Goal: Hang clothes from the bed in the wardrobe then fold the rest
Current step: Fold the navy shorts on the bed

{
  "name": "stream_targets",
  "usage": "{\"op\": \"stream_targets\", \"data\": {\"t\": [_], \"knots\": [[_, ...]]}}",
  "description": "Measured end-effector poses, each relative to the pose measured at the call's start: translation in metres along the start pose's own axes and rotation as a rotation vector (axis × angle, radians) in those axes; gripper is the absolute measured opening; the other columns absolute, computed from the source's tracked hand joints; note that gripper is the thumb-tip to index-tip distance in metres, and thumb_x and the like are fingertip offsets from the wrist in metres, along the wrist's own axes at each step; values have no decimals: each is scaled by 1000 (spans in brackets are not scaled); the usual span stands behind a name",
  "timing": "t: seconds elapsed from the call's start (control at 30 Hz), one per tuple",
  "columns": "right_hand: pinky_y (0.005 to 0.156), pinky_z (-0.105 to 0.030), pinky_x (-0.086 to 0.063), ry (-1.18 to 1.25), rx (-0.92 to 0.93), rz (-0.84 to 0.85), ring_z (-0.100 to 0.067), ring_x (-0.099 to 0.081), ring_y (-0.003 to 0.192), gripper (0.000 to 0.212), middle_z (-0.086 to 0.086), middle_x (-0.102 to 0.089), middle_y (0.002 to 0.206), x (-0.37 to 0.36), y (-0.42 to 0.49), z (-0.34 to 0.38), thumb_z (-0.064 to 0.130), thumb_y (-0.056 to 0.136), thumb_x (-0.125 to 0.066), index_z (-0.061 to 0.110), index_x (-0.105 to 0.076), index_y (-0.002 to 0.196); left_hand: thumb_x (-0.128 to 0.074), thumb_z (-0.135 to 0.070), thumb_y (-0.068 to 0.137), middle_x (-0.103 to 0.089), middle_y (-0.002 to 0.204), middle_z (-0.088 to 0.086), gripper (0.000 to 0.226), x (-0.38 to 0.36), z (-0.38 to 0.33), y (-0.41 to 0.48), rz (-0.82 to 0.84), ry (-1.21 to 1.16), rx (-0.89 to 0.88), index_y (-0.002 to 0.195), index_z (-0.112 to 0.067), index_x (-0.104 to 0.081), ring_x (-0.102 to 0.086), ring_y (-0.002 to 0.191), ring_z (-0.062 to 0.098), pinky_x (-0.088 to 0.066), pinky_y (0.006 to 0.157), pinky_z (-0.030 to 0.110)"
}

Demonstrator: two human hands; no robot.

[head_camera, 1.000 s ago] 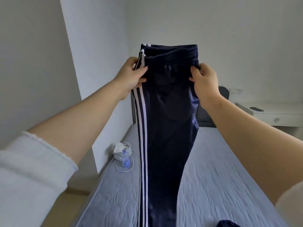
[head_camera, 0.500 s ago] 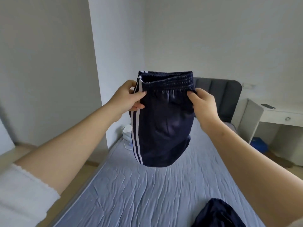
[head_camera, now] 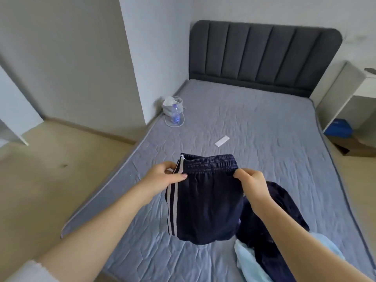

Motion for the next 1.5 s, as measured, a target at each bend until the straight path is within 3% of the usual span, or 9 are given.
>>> {"op": "stream_targets", "data": {"t": [0.33,0.53,0.63,0.7,0.8,0.9,1.03,1.23,1.5], "knots": [[53,-29,-20,-84,-274,-15,-14,-23,53,38,9,-25,44,-51,49,-87,18,78,-54,20,-26,53,-66,-16,85,-39,59,-1,19,-22,95,84,24,-38,357,102,-15,-57,-30,33,5,-22,35,14],[51,-29,-23,-174,-325,-152,-18,-29,54,29,4,-33,50,-80,142,-110,21,80,-50,17,-33,56,-68,-21,83,-56,75,-4,13,-32,118,193,4,-86,422,85,-24,-56,-52,52,6,-44,39,13],[51,-22,-35,-206,-318,-164,-16,-52,67,16,-2,-60,91,-94,189,-121,20,88,-45,17,-57,99,-64,-17,87,-56,90,-2,36,-38,132,248,-56,-175,441,121,-17,-50,-61,69,12,-53,51,20],[73,-24,-43,-225,-375,-116,-21,-57,100,46,-5,-48,132,-103,205,-143,22,91,-45,17,-39,136,-60,-20,89,-50,99,-2,61,-46,151,268,-49,-63,473,142,-21,-30,-55,75,13,-48,56,23],[91,-36,-41,-358,-431,-35,-26,-45,122,57,-4,-28,148,-117,194,-188,23,91,-47,17,-28,144,-55,-17,91,-50,96,-6,54,-63,186,276,34,20,513,140,-17,-34,-53,73,10,-44,57,21],[92,-36,-42,-425,-499,37,-24,-46,118,51,-1,-29,146,-125,169,-233,22,91,-48,15,-34,140,-54,-16,90,-59,104,4,43,-80,226,272,111,48,600,133,-16,-45,-60,88,18,-49,67,27],[95,-36,-43,-488,-545,129,-22,-47,116,53,1,-28,147,-129,148,-280,21,90,-47,17,-33,141,-51,-13,89,-59,93,-2,36,-104,272,256,137,124,591,125,-15,-52,-56,71,11,-46,61,23],[94,-35,-43,-583,-559,296,-21,-46,117,52,2,-29,147,-139,121,-337,20,92,-46,21,-32,142,-53,-19,91,-54,128,2,33,-142,335,214,243,372,527,124,-21,-53,-55,97,19,-42,75,21],[78,-28,-38,-362,-912,180,-20,-50,95,41,0,-54,115,-131,92,-412,16,91,-47,18,-48,132,-52,-9,88,-53,128,6,33,-166,405,157,19,323,784,121,-16,-57,-54,93,20,-41,73,24]]}}
Point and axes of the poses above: each hand's wrist, its own y-axis towards the middle knuckle, its own x-axis out of the back of the hand, z = x × y, the point moved 1 cm from there along y, towards the middle knuckle
